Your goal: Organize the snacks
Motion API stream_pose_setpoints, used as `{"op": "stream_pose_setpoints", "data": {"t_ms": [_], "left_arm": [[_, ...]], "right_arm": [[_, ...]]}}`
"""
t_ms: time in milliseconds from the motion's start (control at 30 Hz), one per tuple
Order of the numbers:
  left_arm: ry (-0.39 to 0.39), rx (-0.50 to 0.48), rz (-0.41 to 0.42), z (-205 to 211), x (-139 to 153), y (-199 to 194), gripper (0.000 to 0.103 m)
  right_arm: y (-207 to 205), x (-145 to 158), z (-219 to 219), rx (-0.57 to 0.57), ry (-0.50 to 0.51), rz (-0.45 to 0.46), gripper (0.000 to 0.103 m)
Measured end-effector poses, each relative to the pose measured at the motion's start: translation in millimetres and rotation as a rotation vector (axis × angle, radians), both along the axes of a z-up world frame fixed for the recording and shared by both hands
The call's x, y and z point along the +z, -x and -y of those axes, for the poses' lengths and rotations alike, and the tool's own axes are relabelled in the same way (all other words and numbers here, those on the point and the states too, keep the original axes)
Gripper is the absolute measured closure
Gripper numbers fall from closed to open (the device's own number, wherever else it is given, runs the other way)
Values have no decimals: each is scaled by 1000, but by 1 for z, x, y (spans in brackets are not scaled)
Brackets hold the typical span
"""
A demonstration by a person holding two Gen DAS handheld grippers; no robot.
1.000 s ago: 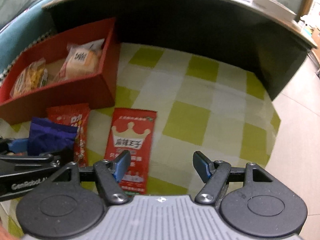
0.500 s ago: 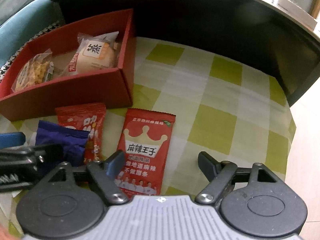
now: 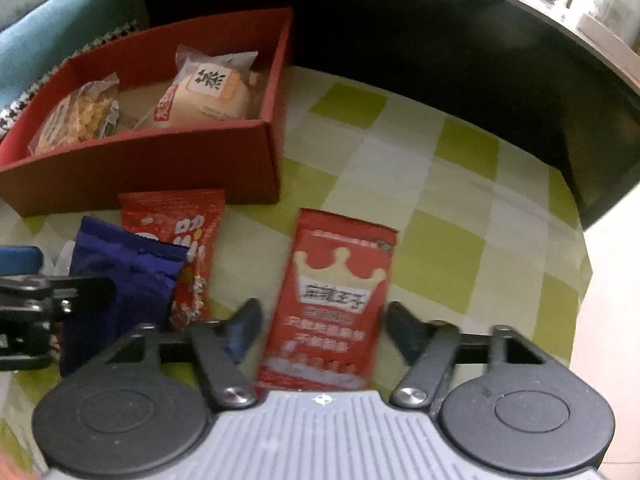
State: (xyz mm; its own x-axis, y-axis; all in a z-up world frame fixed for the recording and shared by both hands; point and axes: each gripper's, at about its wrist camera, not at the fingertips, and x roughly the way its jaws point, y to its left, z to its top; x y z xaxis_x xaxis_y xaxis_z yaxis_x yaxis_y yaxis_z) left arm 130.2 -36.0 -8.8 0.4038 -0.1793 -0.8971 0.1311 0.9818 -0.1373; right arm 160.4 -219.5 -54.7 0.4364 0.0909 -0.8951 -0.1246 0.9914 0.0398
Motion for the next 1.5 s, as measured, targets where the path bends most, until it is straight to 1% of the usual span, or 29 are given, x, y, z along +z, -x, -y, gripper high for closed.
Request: {"op": "stream_pose_setpoints", "data": {"t_ms": [133,267,300,367,467,533,567,600,633,667,733,867,967,1000,1033,1067,1100,1133,1167,1200,1233,1267,1300,1333,1367,1433,1500], "left_arm": [[-5,-22,-13,13,-5,3,15],[-28,-47,-22,29,-12,6,12],[-39,-47,-20,32,-14,6,9],[-66,-46,-9,40,-18,5,6],[-117,-38,16,48,-23,4,6],[-136,-29,28,49,-23,5,10],[-138,-32,33,48,-22,6,14],[-133,-33,38,46,-20,7,20],[-124,-27,41,42,-18,7,23],[-105,-16,34,36,-16,6,25],[-69,6,16,25,-14,4,27],[-7,24,-9,12,-9,2,27],[26,47,-22,6,-6,6,15],[31,55,-26,4,-7,8,14],[32,64,-32,4,-7,10,13],[29,71,-42,5,-10,11,11],[20,78,-46,8,-12,12,7],[5,78,-41,13,-15,13,6],[-16,73,-33,18,-16,14,6],[-26,65,-28,24,-18,14,11],[-28,57,-30,29,-20,15,14],[-52,52,-23,35,-21,17,17],[-75,42,-8,39,-21,20,24],[-90,31,4,42,-21,21,25],[-89,26,6,43,-20,21,27],[-62,29,2,39,-17,21,28],[-59,30,12,36,-14,21,28]], "right_arm": [[7,3,14,-6,16,-7,47],[12,4,28,-18,7,-12,48],[15,4,31,-17,1,-13,48],[18,3,34,-18,-6,-10,48],[19,2,34,-5,13,-9,45],[20,0,34,-15,8,-1,38],[19,0,34,-11,9,3,36],[19,-2,34,-13,7,8,31],[18,-3,34,-10,-1,8,22],[18,-4,31,8,-6,4,17],[18,-8,24,34,4,-6,0],[15,-10,22,22,-4,-16,0],[15,-10,22,28,-1,-20,0],[15,-9,22,32,-1,-18,2],[16,-7,22,40,-3,-13,8],[16,-6,22,46,-2,-8,12],[17,-4,22,47,-6,-2,21],[19,-1,24,44,-6,5,29],[19,1,26,44,-11,11,34],[20,2,27,42,-7,18,45],[20,3,30,37,-5,23,48],[21,3,34,33,-19,23,49],[21,4,37,31,-29,23,50],[22,4,38,30,-31,25,50],[23,4,39,29,-32,25,51],[24,4,41,27,-38,25,52],[23,5,43,20,-42,23,53]]}}
